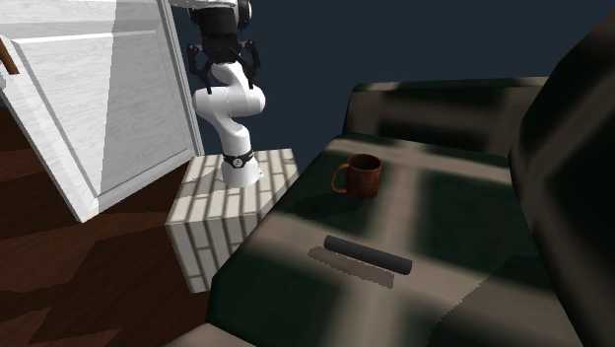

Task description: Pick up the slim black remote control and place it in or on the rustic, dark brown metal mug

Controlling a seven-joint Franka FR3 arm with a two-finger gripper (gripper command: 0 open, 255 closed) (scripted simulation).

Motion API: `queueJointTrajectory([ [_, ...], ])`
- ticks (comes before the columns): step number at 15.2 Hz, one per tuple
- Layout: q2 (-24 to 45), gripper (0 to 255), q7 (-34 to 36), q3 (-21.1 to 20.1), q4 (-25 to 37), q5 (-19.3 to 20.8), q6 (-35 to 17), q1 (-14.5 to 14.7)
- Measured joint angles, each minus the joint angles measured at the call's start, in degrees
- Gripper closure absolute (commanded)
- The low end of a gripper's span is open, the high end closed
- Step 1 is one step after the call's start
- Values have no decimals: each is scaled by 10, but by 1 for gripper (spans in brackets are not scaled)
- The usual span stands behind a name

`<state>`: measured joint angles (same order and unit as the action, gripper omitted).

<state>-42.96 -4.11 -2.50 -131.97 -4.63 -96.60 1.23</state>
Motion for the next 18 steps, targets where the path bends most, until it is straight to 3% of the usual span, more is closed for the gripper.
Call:
queueJointTrajectory([
  [3, 23, 0, -10, -2, 3, -1, -17, 6],
  [9, 139, 0, -56, -12, 26, -5, -92, 29],
  [18, 326, 0, -125, -33, 111, -3, -168, 60],
])
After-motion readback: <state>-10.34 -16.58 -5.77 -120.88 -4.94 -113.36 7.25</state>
